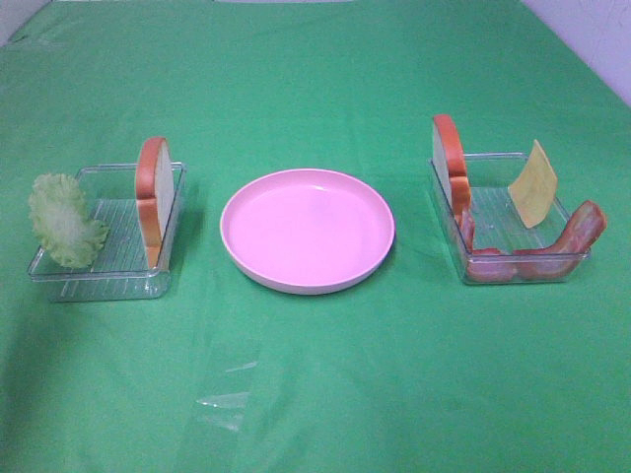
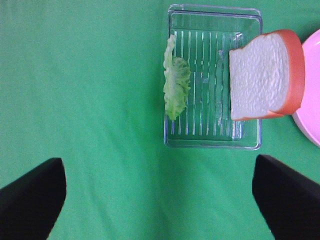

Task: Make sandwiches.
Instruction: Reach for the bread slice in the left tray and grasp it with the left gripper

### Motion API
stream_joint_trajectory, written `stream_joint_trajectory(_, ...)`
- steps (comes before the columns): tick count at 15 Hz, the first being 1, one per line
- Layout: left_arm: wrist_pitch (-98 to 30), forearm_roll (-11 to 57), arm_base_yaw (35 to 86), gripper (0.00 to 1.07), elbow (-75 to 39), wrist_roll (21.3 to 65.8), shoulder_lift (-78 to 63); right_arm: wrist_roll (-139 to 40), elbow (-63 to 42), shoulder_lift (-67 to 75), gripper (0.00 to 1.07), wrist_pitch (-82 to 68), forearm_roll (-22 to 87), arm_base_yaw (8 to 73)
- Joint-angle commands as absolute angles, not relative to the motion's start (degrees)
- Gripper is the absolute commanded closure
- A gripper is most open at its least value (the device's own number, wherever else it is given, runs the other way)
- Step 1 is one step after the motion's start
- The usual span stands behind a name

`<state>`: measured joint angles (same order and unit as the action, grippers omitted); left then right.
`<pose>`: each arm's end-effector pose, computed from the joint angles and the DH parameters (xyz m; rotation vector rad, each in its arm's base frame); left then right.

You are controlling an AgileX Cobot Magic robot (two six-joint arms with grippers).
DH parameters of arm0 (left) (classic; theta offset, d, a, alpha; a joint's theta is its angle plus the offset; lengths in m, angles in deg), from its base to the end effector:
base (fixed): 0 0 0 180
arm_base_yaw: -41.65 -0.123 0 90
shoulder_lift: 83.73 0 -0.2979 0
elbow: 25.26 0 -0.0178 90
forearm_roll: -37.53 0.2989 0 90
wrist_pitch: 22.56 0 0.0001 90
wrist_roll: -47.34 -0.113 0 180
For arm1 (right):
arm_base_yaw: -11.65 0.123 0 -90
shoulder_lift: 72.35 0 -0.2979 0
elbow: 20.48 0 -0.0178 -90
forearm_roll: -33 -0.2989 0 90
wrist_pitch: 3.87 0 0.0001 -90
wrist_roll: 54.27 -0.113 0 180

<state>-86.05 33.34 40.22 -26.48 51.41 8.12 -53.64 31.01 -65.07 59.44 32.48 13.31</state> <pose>0.3580 0.0015 0.3338 -0.1527 2.6853 -0.1123 0.0465 0.0023 0.2708 -0.0430 2.1303 0.0216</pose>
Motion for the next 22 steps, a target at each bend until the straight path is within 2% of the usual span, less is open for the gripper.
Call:
stream_joint_trajectory(1,-89.1,32.7,40.5,0.14,-32.3,51.8,13.9,-53.9,31.2,-66.7,0.13,59.2,32.1,13.1)
stream_joint_trajectory(6,-90.9,30.6,40.5,0.14,-38.3,51.9,19.7,-53.9,31.2,-66.7,0.13,59.2,32.1,13.1)
stream_joint_trajectory(8,-91.5,28.5,40.5,0.14,-40.5,53.7,21.8,-53.9,31.2,-66.7,0.13,59.2,32.1,13.1)
stream_joint_trajectory(15,-92.4,28.4,52.5,0.14,-47.6,60.1,30.4,-53.9,31.2,-66.7,0.13,59.2,31.7,13.1)
stream_joint_trajectory(17,-96.0,31.1,56.4,0.14,-52.2,63.3,34.8,-53.9,31.2,-66.7,0.13,59.2,31.7,13.1)
stream_joint_trajectory(22,-98.0,32.7,60.1,0.14,-56.2,66.5,39.9,-53.9,31.2,-66.7,0.13,59.2,31.7,13.1)
